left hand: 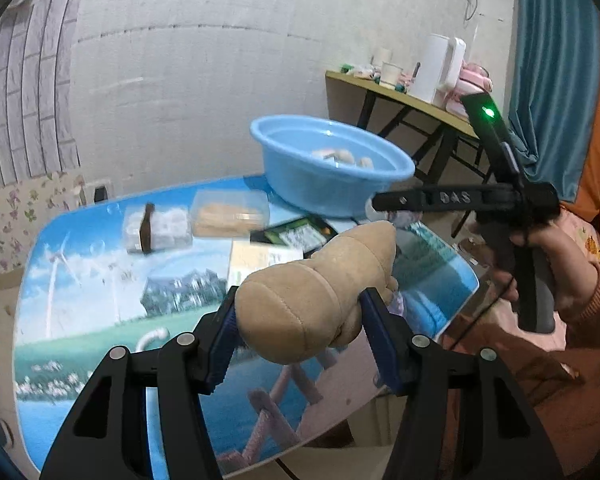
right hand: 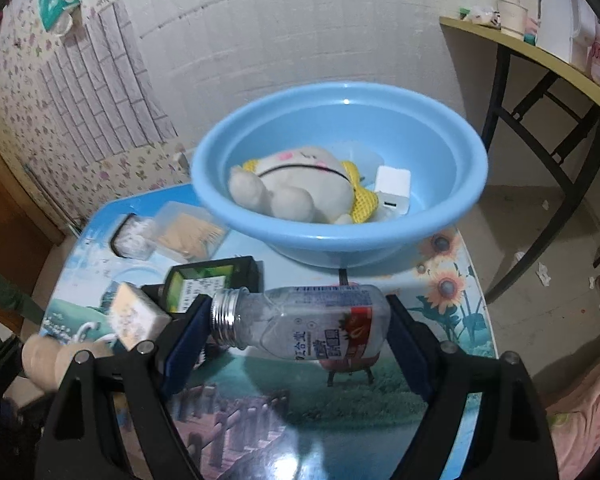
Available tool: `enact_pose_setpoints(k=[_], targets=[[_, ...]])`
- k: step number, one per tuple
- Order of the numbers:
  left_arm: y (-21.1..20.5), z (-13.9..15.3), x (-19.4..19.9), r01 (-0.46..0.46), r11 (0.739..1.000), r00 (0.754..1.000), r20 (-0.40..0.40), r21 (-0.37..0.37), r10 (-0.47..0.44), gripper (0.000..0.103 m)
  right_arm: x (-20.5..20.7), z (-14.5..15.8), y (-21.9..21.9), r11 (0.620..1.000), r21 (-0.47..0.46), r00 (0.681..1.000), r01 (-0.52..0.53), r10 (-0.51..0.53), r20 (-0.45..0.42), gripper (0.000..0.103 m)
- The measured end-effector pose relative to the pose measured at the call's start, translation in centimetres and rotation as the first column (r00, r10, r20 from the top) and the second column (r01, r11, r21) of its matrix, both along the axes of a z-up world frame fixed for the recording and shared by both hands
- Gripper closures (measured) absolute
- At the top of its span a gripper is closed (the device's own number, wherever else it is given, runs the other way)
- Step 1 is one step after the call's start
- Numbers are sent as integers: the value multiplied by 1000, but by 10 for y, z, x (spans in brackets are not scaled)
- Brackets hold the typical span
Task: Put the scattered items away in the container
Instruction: 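Carry the beige doll with the left tool while the right tool carries the bottle over the basin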
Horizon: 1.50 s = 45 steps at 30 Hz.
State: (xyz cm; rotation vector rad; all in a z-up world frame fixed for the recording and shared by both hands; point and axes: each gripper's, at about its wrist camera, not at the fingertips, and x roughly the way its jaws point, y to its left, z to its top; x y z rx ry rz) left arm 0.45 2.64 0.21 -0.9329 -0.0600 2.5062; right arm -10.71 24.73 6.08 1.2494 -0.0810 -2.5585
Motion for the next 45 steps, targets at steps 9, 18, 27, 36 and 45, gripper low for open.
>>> enact_pose_setpoints(k=[9, 18, 27, 36, 45], targets=[[12, 25, -20, -20, 1000, 1000, -23, -12, 20, 44, 26, 31, 16, 998, -45, 996, -34, 30, -78, 19], [15, 58, -39, -52, 998, 997, -49, 34, 54, 44, 33, 69, 27, 993, -99, 983, -71, 52, -176, 19], [33, 82, -71, -68, 997, 995, -78, 27, 70, 44, 6, 82, 36, 987, -120, 975, -105, 79, -209, 19], [67, 85, -124, -34, 999, 997, -65, -1, 33, 44, -39, 64, 46, 987, -132, 984, -95, 73, -163, 19], [96, 71, -175, 0, 1000, 1000, -29, -7, -1, 44, -70, 50, 53, 990, -117, 986, -77, 58, -156, 19]])
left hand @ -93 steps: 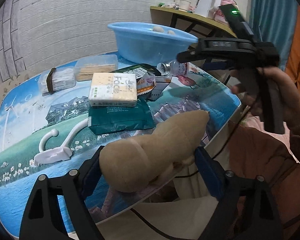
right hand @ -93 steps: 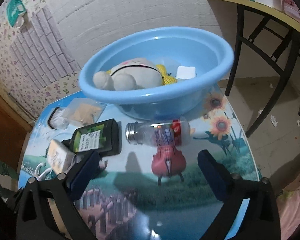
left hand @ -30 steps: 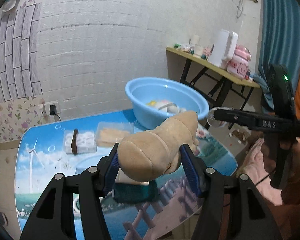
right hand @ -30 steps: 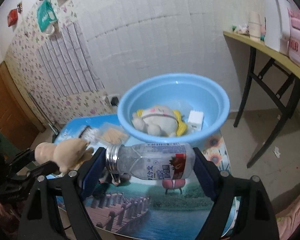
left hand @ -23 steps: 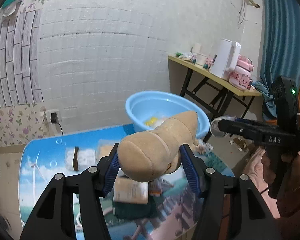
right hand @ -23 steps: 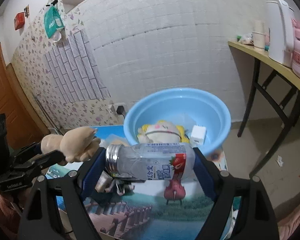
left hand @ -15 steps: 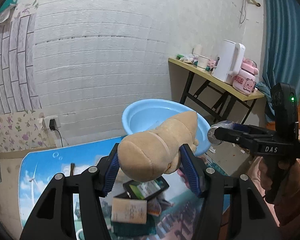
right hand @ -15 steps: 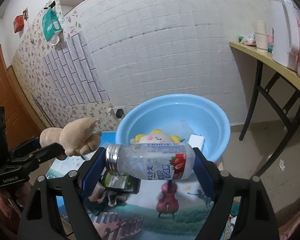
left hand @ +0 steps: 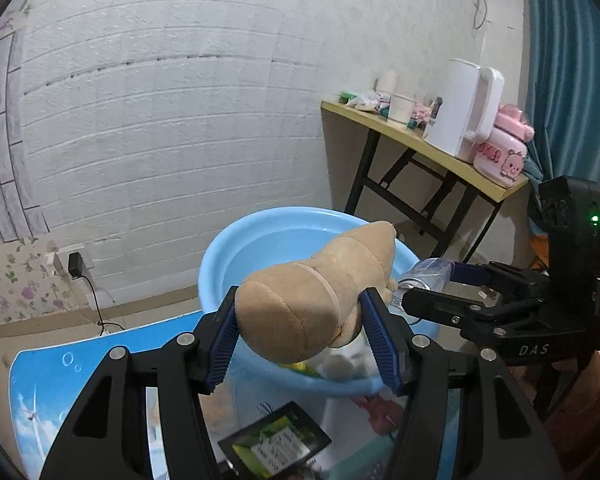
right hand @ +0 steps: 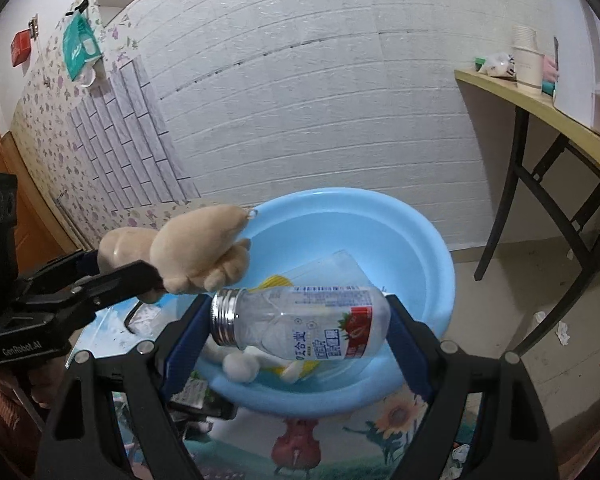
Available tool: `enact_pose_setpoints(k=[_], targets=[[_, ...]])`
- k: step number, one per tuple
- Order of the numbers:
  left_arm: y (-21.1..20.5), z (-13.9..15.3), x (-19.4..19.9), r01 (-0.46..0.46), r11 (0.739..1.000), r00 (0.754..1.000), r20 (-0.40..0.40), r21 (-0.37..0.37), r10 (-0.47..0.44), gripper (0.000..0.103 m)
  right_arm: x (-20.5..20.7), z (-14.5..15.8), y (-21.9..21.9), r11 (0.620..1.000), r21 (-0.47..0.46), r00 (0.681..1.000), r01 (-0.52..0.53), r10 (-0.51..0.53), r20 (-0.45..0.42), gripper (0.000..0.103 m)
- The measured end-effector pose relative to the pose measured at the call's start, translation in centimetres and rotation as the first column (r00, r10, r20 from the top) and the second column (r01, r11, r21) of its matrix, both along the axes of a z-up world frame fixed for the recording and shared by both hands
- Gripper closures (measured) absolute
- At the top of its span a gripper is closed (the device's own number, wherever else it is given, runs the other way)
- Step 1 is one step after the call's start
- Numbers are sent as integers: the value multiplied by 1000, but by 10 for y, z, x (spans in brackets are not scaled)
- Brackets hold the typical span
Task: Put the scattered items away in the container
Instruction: 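Carry the beige doll with the left tool while the right tool carries the bottle over the basin, then open both tools to drop the doll and bottle into the basin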
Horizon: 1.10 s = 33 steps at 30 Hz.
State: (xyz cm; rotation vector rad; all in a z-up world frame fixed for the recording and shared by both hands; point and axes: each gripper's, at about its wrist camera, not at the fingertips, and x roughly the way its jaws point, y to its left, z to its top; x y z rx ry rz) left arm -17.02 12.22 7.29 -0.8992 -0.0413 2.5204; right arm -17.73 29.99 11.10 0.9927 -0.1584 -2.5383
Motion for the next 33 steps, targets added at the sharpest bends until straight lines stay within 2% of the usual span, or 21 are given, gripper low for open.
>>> enact_pose_setpoints(k=[4, 10, 17, 23, 26, 33], targets=[[8, -9, -18, -14, 1000, 1000, 0, -27, 14, 44, -15, -10, 3, 1000, 2, 1000, 7, -7, 29, 19], [16, -28, -43, -14, 999, 999, 40, -49, 16, 44, -32, -22, 3, 1000, 27, 999, 10, -11, 44, 19], [20, -38, -50, 0, 998, 998, 62, -61, 3, 38, -42, -35, -4, 999, 36, 997, -18, 15, 78, 18], [12, -40, -46, -21, 998, 997, 70, -57, 25, 30, -42, -42, -9, 998, 55, 994, 0, -6, 110, 17], [7, -38, -39, -30, 999, 998, 61, -43, 32, 24, -36, -39, -11, 996, 84, 995, 20, -28, 97, 10], [-7, -28, -10, -48, 998, 998, 27, -27, 49, 16, -15, -25, -12, 995, 94, 996, 45, -52, 74, 10]])
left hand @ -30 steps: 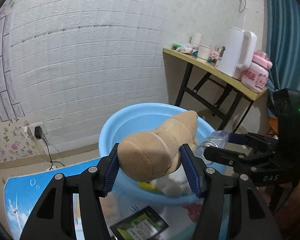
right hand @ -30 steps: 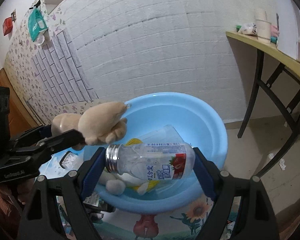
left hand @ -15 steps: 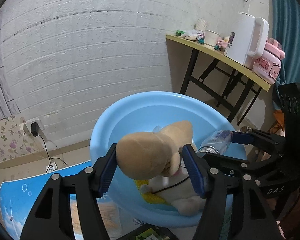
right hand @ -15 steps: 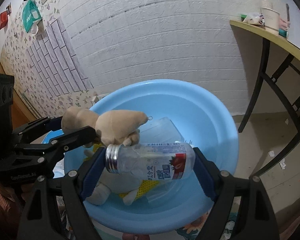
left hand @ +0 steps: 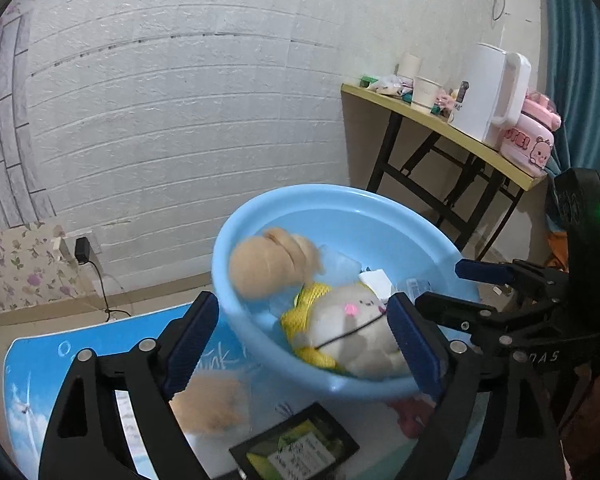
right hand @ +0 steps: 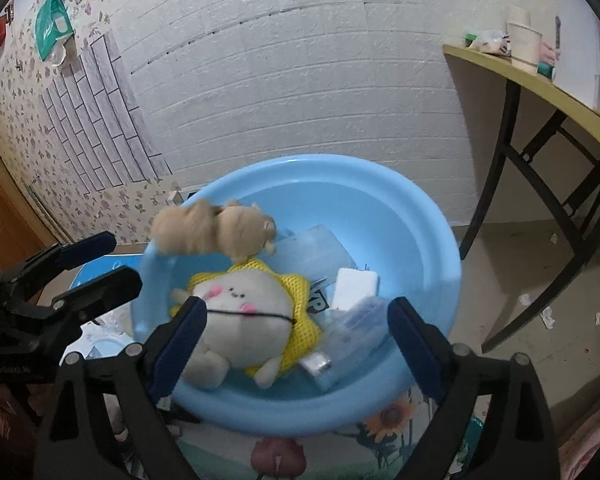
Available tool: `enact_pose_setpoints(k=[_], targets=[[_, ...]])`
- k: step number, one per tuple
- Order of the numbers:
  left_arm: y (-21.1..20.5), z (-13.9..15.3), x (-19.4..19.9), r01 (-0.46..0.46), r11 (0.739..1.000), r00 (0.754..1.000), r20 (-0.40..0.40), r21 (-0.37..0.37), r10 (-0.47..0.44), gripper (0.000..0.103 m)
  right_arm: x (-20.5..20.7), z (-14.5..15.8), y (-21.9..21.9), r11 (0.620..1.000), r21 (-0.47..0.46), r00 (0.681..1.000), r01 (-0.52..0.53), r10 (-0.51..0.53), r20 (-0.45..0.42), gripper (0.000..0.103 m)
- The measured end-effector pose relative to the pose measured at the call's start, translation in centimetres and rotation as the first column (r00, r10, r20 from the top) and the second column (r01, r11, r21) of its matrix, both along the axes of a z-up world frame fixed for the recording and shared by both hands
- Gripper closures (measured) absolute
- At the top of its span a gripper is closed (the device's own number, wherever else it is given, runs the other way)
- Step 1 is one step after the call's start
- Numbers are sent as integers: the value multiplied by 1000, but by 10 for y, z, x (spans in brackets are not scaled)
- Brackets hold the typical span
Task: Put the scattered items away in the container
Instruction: 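Open both tools to drop the doll and bottle into the basin, then move both tools back toward the teal pouch and cream box on the table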
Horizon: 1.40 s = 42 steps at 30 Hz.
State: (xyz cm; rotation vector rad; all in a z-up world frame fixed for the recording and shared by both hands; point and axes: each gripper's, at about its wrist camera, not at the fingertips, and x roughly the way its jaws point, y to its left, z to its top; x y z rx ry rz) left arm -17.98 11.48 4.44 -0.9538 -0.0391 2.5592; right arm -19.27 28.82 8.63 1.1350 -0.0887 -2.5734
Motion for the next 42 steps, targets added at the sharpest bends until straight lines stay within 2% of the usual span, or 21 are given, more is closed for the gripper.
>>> enact_pose_setpoints(k=[11, 18, 24, 29, 31, 35, 42], targets=[[-36, 14, 59, -20, 999, 999, -29, 35, 21, 8, 55, 12, -27, 1000, 7, 1000, -22, 22, -5, 10], [-67, 4, 97, -92, 995, 996, -11, 36, 92, 6, 97, 8, -47, 998, -7, 998, -61, 61, 0, 10], [-85, -9, 128, -145, 989, 989, -3, -3, 145, 6, 120, 2, -58, 995, -14, 995, -95, 95, 5, 10], [-103, -13, 147, -201, 980, 980, 14, 1, 201, 5, 131, -4, -63, 993, -39, 993, -114, 115, 31, 10], [-111, -14, 153, -220, 976, 976, 6, 8, 220, 0, 133, -5, -65, 992, -34, 992, -125, 126, 33, 10], [-126, -25, 154, -270, 963, 962, 29, -6, 270, 0, 132, -9, -67, 991, -41, 991, -124, 126, 50, 10], [-144, -38, 161, -306, 952, 950, 54, -18, 307, 0, 134, -17, -67, 991, -51, 990, -123, 126, 60, 10]])
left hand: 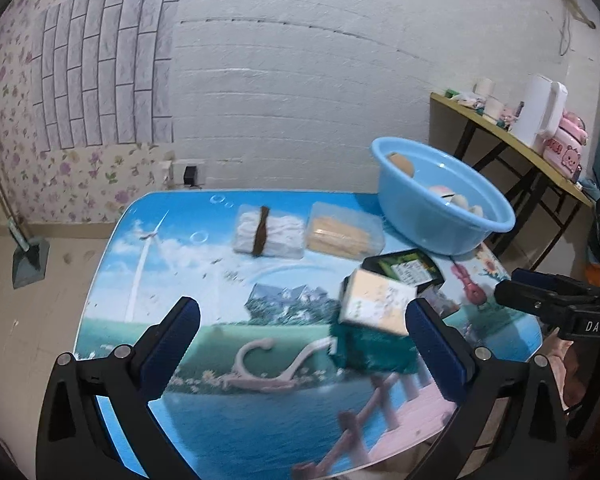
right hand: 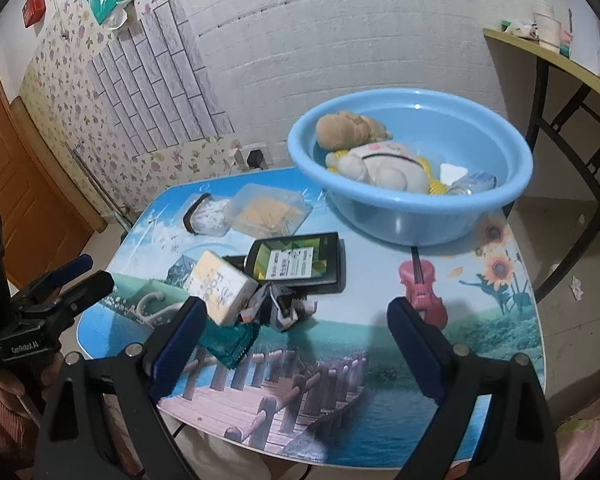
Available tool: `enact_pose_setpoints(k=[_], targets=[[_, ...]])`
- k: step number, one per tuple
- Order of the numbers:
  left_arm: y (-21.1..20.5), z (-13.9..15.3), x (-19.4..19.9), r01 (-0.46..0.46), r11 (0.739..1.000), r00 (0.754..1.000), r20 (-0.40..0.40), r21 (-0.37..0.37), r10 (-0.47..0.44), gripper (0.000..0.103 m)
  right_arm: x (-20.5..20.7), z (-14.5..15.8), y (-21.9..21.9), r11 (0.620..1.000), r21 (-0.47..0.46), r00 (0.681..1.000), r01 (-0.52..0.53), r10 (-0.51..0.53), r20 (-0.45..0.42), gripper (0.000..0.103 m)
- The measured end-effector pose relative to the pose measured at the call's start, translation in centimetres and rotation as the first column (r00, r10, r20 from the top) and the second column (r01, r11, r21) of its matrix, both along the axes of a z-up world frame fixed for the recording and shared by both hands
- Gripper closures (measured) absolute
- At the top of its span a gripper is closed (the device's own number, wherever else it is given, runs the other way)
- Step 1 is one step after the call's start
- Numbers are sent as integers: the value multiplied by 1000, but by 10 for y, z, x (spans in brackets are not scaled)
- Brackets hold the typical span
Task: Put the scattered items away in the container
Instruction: 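Move both tools back toward the teal pouch and cream box on the table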
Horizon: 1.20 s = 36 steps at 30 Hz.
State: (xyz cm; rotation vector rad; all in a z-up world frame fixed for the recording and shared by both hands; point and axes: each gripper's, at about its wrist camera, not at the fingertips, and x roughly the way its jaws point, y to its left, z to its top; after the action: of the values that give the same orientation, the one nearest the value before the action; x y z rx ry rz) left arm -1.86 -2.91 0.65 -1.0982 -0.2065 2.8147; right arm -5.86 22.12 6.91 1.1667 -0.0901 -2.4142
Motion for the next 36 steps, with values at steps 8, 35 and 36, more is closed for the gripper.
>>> enact_pose_setpoints(k=[8, 35, 36], targets=[[-6, -19, 1, -4, 1000, 999, 38, -18, 5, 0, -5, -15, -4, 1000, 5, 999, -7, 7, 38, 10], [0, -72, -4, 71, 989, 991, 124, -132, -55, 42, -28, -55, -53, 990, 97, 992, -104, 96, 87, 34], [-1, -72, -4, 73, 989, 991, 120, -131, -57, 48, -30, -57, -52, 990, 93, 991, -105, 96, 93, 37]])
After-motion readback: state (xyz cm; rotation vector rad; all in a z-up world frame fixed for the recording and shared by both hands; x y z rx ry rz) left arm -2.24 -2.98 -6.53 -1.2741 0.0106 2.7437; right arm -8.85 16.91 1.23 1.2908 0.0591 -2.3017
